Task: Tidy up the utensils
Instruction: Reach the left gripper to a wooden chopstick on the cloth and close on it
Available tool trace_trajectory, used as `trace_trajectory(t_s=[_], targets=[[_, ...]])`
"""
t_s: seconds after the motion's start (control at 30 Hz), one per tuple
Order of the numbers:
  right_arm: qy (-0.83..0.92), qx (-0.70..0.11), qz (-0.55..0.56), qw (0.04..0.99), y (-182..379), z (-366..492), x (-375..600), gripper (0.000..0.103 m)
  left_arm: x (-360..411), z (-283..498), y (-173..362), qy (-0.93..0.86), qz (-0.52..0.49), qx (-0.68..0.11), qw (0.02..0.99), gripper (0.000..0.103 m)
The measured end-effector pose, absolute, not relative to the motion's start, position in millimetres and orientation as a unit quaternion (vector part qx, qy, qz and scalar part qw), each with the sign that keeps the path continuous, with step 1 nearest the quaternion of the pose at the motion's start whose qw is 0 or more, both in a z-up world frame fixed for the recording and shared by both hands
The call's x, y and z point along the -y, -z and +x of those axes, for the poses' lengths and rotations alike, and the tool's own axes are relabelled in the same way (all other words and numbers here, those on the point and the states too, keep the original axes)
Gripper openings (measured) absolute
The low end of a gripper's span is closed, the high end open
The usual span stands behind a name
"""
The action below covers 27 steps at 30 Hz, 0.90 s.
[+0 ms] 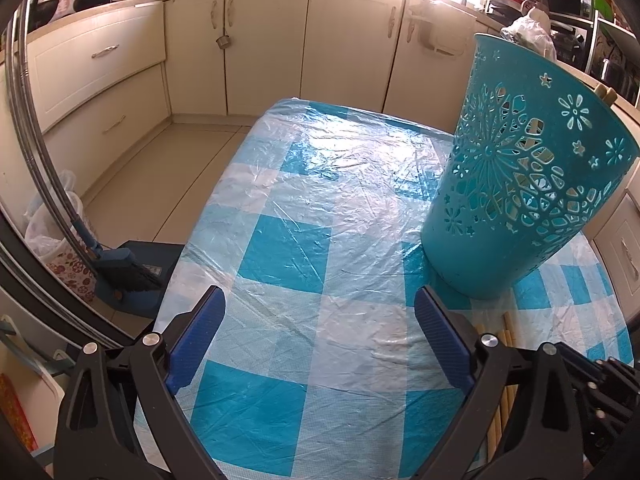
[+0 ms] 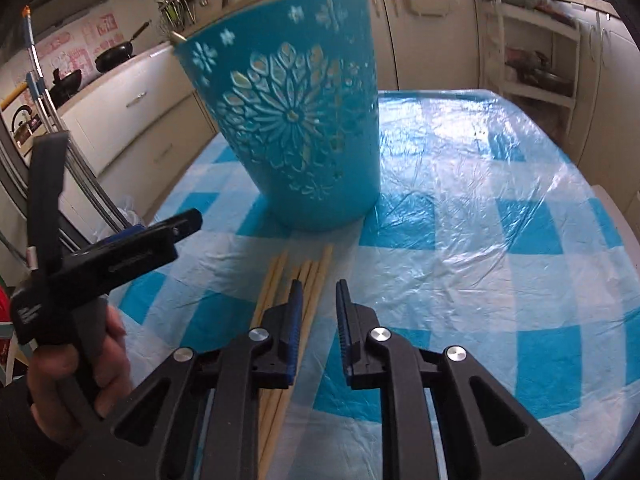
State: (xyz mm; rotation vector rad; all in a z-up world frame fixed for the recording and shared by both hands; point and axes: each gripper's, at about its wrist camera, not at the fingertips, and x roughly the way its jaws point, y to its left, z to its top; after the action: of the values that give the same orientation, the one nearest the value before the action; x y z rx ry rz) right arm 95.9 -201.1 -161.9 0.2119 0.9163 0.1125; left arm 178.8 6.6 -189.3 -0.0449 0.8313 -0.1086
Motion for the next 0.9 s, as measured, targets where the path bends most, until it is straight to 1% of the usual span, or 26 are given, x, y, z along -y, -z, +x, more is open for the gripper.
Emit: trace_trajectory(t_s=[0.13, 0.3, 0.4, 0.73, 0.83, 0.9], targets=[[-0.051, -0.456, 0.089, 0.884, 172.4, 103.4, 191.9, 0.016, -6.8, 179.1, 189.5, 0.054, -0.023, -0.403, 0.913, 0.092], [-0.044, -0.452, 0.081, 0.887, 173.5, 96.8, 191.8, 0.016, -6.4, 179.1, 189.4, 0.054, -0.025, -0.402, 0.914, 0.092], [-0.041, -0.454, 0.066, 0.887, 174.5, 93.5, 193.0, 0.011, -6.6, 178.7, 189.4, 0.054, -0.026, -0.402, 0.914, 0.092], [-0.042, -0.456, 0.045, 0.888, 174.0, 79.8, 198.4, 0.008, -4.7, 175.8, 188.9, 0.071, -0.020, -0.400, 0.913, 0.092], [-0.037, -0.448, 0.068, 0.891, 175.2, 69.9, 215.0, 0.008, 6.1, 165.0, 190.0, 0.100, -0.008, -0.438, 0.893, 0.092], [-0.039, -0.440, 0.087, 0.893, 176.7, 63.6, 225.3, 0.008, 14.9, 150.3, 188.2, 0.127, -0.007, -0.446, 0.886, 0.092]])
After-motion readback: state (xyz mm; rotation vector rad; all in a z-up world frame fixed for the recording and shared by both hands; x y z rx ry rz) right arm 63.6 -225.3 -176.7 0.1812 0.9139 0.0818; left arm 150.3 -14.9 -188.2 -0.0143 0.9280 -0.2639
